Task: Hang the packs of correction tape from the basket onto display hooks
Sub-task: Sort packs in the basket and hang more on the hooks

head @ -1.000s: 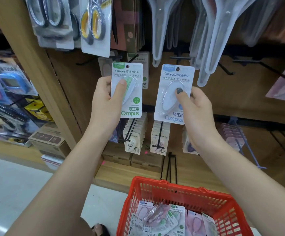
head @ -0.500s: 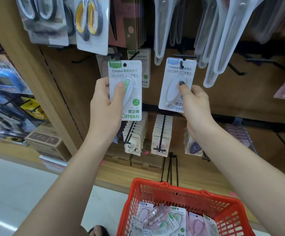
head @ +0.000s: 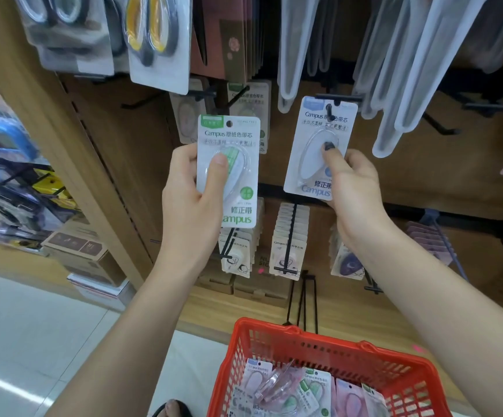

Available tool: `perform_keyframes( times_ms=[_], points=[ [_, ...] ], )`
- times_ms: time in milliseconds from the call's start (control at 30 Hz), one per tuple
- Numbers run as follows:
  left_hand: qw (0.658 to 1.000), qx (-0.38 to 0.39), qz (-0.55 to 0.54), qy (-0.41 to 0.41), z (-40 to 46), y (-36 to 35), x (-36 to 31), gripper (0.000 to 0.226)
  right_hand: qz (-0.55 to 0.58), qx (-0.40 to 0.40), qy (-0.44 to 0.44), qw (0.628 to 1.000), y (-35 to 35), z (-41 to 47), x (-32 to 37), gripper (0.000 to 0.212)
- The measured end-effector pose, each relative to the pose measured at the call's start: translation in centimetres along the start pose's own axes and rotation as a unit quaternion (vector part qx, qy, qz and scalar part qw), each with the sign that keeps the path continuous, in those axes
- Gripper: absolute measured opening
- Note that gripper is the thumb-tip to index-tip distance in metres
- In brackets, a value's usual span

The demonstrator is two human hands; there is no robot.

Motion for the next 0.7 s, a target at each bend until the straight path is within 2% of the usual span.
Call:
perform_keyframes(
  times_ms=[133, 367, 467, 700],
  points=[
    [0.999, -0.026, -0.016, -0.014, -0.3, 1.0, 0.0, 0.012, 0.007, 0.003, -0.003, 1.0, 0.1, 0.2, -0.2, 0.014],
    [0.999, -0.032, -0.013, -0.038, -0.4, 1.3, -0.7, 0.017, 0.01, 0.005, -0.008, 1.0, 0.0, 0.1, -0.3, 0.013],
    [0.999, -0.042, -0.015, -0.021, 0.2, 1.4, -0.8, 0.017, 0.009, 0.004, -0.009, 1.0, 0.0, 0.0, -0.3, 0.012],
    [0.998, -0.009, -0.019, 0.051, 2.3, 0.0, 0.5, 0.013, 0.005, 0.002, -0.01, 1.0, -0.1, 0.0, -0.2, 0.012]
  ],
)
Point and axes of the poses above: each hand's wrist, its own z-axis towards the middle knuckle, its own y-axis out of the back of the hand, x = y × z, the point moved 10 cm from there along z, towards the middle knuckle, and after that the axes turned 12 degrees about z, right-handed, at the moved point
